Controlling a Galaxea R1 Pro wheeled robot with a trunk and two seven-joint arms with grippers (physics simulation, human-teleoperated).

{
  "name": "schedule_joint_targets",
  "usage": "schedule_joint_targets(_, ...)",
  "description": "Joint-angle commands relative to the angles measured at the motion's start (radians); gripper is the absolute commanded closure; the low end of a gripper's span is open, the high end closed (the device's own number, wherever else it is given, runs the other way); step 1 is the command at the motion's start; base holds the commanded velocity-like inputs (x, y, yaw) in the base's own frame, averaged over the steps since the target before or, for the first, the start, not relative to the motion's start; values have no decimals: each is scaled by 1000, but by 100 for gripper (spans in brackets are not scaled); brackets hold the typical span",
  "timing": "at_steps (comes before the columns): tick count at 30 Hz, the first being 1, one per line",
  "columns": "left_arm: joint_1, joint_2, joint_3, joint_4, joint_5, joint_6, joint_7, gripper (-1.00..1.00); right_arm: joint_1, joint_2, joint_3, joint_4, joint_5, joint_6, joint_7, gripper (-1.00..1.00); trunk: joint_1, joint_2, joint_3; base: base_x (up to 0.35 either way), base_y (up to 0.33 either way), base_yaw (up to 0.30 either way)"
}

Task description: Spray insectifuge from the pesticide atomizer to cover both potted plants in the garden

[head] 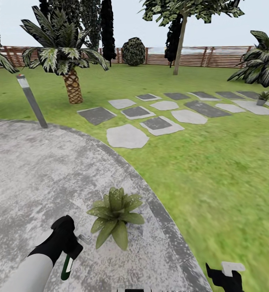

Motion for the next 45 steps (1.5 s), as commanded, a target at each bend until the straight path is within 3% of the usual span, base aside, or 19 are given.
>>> schedule_joint_targets(1,-1,-1,3,-3,-9,4,-11,100,-1,0,-9,1,4,-5,8,-100,-1,0,-1,-149,-232,275)
schedule_joint_targets(9,-18,10,-3,-10,-21,20,-21,100,-1,0,-9,0,4,-5,8,-100,-1,0,-1,-25,-42,276)
schedule_joint_targets(13,-60,13,-8,-1,-31,57,-108,100,-1,0,-10,-1,3,-5,7,-100,-1,0,-1,0,-1,276)
schedule_joint_targets(15,-105,10,-9,0,-110,83,-225,100,-1,-1,-10,-1,3,-5,7,-100,-1,0,-1,0,0,275)
schedule_joint_targets(16,-112,8,-9,-1,-147,86,-263,100,-1,-1,-10,-1,3,-5,7,-100,-1,0,-1,0,0,249)
schedule_joint_targets(17,-118,3,-9,-3,-209,88,-326,100,-1,-1,-11,-2,3,-5,6,-100,-1,0,-1,0,0,138)
schedule_joint_targets(20,-127,-4,-8,-10,-314,86,-466,100,-1,-3,-11,-3,3,-6,7,-100,-1,0,-1,0,0,60)
schedule_joint_targets(21,-128,-4,-9,-12,-363,80,-555,100,-1,-5,-12,-4,4,-6,7,-100,-1,0,-1,0,0,12)
schedule_joint_targets(22,-128,-4,-9,-12,-372,79,-572,100,-1,-5,-12,-4,4,-6,8,-100,-1,0,-1,0,0,8)
schedule_joint_targets(29,-117,-4,-12,-8,-399,76,-572,100,-1,-5,-12,-4,4,-6,8,-100,-1,0,-1,71,-112,1)
schedule_joint_targets(38,-116,-4,-11,-10,-400,79,-572,100,-1,-4,-12,-4,3,-6,8,-100,-1,0,-1,33,-264,17)
schedule_joint_targets(45,-119,-3,-9,-13,-400,81,-572,100,-1,-3,-10,-4,3,-6,7,-100,-1,0,-1,-22,-272,248)
